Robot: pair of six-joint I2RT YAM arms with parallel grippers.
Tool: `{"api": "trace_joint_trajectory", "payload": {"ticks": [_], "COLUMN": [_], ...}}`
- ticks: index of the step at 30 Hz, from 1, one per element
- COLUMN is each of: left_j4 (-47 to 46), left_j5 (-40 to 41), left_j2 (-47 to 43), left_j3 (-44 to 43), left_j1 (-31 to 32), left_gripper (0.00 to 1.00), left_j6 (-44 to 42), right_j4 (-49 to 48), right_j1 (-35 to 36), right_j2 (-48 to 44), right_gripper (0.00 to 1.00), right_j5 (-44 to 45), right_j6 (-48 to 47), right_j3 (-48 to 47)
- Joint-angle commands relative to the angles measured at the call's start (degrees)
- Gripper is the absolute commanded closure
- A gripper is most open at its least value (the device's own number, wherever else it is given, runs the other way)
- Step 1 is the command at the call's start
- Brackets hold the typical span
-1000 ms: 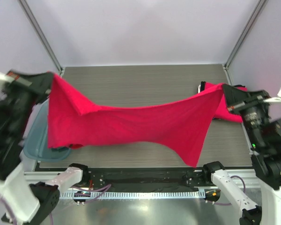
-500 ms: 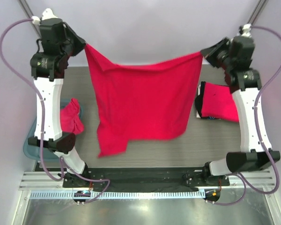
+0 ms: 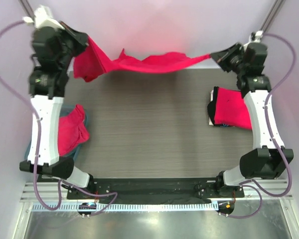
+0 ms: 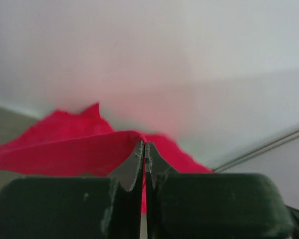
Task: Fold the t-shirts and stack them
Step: Flatten the tshirt out
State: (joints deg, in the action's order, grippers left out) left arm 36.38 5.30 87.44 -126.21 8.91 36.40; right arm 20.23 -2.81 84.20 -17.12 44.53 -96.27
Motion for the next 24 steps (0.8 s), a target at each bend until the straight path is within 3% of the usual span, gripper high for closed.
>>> {"api": "trace_joint_trajectory", "payload": {"ticks": [1,3,4,8,15,24], "left_j4": [-0.6,-6.3,-8.1,-11.5,-8.7,1.2], "left_j5": [0.8,2.3,2.5,3.1,3.6,3.1], "left_j2": [-0.1,-6.3,-8.3,-16.8,-28.5,-43.0], "left_j3": [18.1,28.0,37.8,53.0,71.2,81.7], "left_j1": [2.0,2.0,2.0,2.8,5.4,6.6], "left_gripper": [1.00,1.00,1.00,1.00,1.00,1.00], "left_j6": [0.6,3.1,5.6,9.5,10.7,10.2], "right_j4": [-10.6,-12.0,-13.5,-15.0,-14.7,-5.4], "right_j1": [-0.2,-0.2,-0.2,-0.2,-0.4,-0.5], "right_j2": [-0.4,-0.4,-0.8,-2.9,-10.3,-27.7], "right_gripper": [0.99,0.99,0.99,0.99,0.99,0.99], "right_j5": [-3.3,-3.6,-3.5,-1.8,1.1,7.2], "right_j6": [3.2,2.8,2.1,-0.4,-4.7,-7.1], "right_j3": [13.8,18.4,23.1,33.8,49.1,64.4]}}
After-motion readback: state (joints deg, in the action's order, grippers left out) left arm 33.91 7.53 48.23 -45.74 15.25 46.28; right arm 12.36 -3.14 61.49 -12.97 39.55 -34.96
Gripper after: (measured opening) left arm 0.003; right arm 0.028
